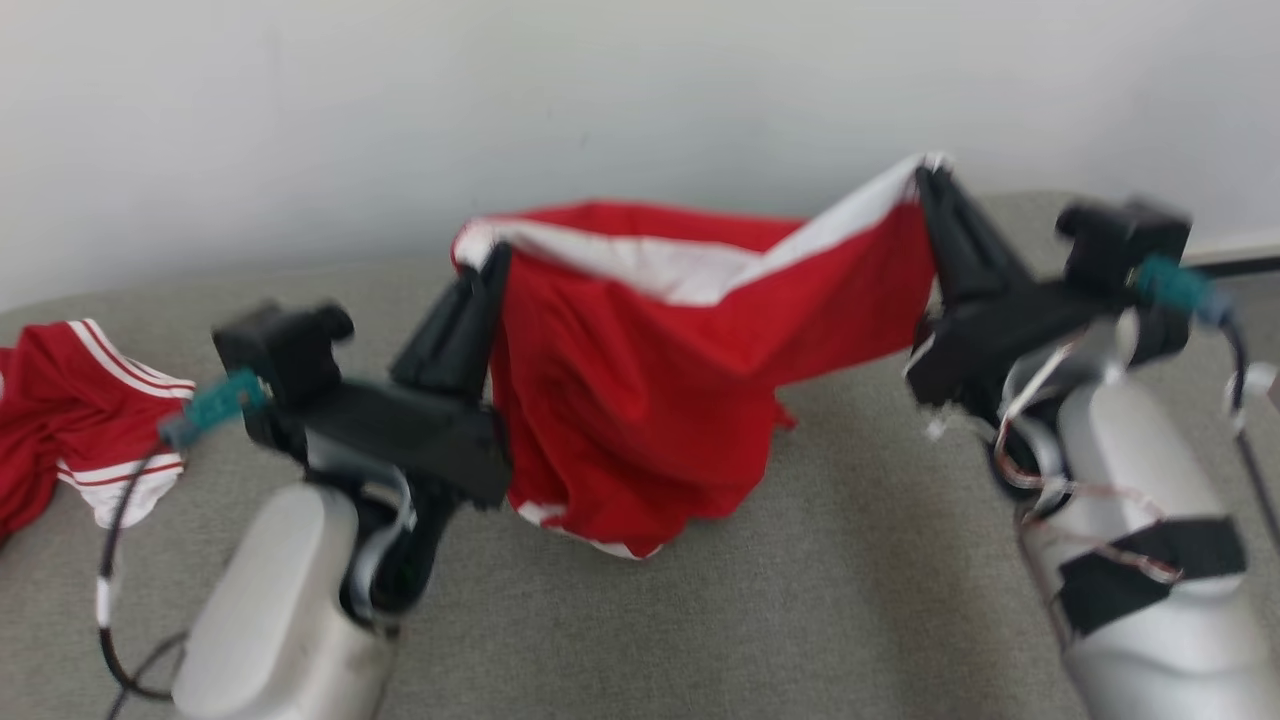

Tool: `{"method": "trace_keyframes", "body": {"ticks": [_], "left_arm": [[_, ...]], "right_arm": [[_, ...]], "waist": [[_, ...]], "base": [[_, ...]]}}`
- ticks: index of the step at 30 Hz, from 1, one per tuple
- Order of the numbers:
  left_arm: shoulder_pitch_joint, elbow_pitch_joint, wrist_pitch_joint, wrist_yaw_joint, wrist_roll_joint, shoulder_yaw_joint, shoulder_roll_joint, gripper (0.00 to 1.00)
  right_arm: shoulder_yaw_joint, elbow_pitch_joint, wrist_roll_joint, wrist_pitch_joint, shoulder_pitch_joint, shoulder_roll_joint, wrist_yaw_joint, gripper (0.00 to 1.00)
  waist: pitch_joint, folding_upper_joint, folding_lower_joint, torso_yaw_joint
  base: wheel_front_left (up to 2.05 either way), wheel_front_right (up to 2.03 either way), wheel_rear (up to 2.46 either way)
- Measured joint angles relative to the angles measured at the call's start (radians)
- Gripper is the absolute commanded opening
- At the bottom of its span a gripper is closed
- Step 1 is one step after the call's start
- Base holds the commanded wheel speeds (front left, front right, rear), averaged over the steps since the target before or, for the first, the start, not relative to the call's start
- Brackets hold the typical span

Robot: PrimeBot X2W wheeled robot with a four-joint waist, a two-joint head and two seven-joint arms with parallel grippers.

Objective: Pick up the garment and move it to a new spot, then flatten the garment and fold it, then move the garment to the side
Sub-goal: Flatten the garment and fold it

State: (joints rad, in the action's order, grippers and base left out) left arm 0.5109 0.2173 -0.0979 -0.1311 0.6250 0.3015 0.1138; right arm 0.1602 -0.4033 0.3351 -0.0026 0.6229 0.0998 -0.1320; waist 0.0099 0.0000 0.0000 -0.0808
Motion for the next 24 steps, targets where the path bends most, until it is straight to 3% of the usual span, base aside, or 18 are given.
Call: {"method": "trace_keyframes", "body": {"ticks": [3,6,9,14,18,24], "left_arm": [[0.13,0.03,0.037,0.0,0.034,-0.004,0.02,0.0],[0.24,0.053,0.058,0.0,0.058,-0.025,0.04,0.0],[0.375,0.09,0.076,0.0,0.065,-0.067,0.094,0.0],[0.637,0.128,0.003,0.009,0.068,-0.147,0.119,0.0],[0.792,0.158,-0.096,0.01,0.052,-0.174,0.117,0.0],[0.876,0.154,-0.157,0.002,0.121,-0.189,0.092,0.0]], "right_arm": [[0.007,0.022,-0.002,0.081,0.126,0.036,0.0,0.0],[0.035,-0.004,0.04,0.123,0.261,0.026,0.0,0.0],[0.05,-0.081,0.048,0.119,0.429,0.014,0.0,0.0],[-0.022,-0.214,0.062,0.021,0.714,-0.016,0.0,0.0],[-0.097,-0.271,0.086,-0.125,0.9,-0.033,0.0,0.0],[-0.092,-0.318,0.04,-0.25,0.995,-0.039,0.0,0.0]], "waist": [[0.048,0.0,0.0,-0.013],[0.101,0.0001,0.0001,-0.023],[0.17,0.0001,0.0002,-0.033],[0.307,0.0002,0.0004,-0.054],[0.418,0.0002,0.0004,-0.066],[0.561,0.0003,0.0005,-0.076]], "base": [[0.0,0.0,0.0],[0.0,0.0,0.0],[0.0,0.0,0.0],[0.0,0.0,0.0],[0.0,0.0,0.0],[0.0,0.0,0.0]]}}
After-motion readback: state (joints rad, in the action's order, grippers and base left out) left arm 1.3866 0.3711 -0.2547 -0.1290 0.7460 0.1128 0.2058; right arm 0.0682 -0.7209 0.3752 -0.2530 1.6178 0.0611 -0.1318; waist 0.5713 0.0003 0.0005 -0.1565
